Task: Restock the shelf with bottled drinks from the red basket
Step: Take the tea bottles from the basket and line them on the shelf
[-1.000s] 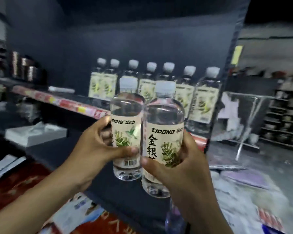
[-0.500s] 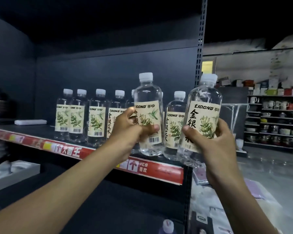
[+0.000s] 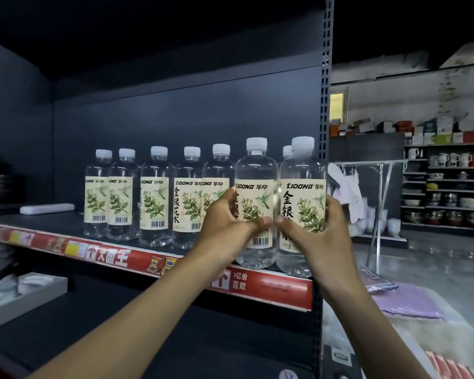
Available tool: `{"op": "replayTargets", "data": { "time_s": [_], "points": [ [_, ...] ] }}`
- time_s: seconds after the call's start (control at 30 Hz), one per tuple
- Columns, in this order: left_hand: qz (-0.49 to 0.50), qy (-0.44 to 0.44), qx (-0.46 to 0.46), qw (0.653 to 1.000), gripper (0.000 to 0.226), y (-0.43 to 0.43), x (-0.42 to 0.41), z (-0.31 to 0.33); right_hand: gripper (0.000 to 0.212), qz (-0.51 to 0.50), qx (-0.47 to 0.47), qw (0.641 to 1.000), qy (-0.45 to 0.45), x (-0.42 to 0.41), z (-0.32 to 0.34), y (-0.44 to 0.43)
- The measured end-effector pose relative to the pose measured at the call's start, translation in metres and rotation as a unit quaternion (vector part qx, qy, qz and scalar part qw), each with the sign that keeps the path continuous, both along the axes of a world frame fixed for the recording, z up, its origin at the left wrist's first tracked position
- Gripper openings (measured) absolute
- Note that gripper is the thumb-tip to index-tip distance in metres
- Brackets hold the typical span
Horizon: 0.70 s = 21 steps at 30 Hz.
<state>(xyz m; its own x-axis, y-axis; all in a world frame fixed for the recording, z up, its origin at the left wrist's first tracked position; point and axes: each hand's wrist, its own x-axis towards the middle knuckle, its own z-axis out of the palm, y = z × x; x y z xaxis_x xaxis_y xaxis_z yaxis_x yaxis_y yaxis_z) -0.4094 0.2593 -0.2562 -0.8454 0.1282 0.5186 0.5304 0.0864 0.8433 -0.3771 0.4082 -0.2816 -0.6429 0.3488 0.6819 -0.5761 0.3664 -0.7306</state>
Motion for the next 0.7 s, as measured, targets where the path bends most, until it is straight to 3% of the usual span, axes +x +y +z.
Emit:
{"op": "replayTargets", "data": {
  "time_s": [0.1,0.2,0.3,0.4,0.5,0.7],
  "points": [
    [0.056,0.046,-0.085,0.994,0.097,0.001,0.004,-0.002,0.081,-0.005,0.029,1.000,-0.006,-0.007,-0.001,-0.001],
    [0.129,0.089,-0.214,0.964,0.099,0.003,0.009,-0.004,0.093,0.011,0.047,0.999,-0.024,-0.005,0.000,-0.001],
    [0.187,0.095,-0.269,0.940,0.095,0.000,0.007,-0.003,0.099,0.044,0.041,0.997,-0.058,-0.001,-0.002,0.003],
    [0.203,0.090,-0.263,0.939,0.095,-0.003,0.012,-0.005,0.102,-0.005,0.052,0.995,-0.082,0.002,-0.011,0.005],
    [0.204,0.129,-0.222,0.945,0.095,-0.006,0.015,-0.018,0.091,-0.078,0.070,0.993,-0.061,0.001,-0.019,0.006],
    [0.200,0.137,-0.193,0.951,0.053,-0.007,0.009,-0.035,0.085,-0.142,0.098,0.983,-0.058,-0.001,-0.021,0.007]
  ]
}}
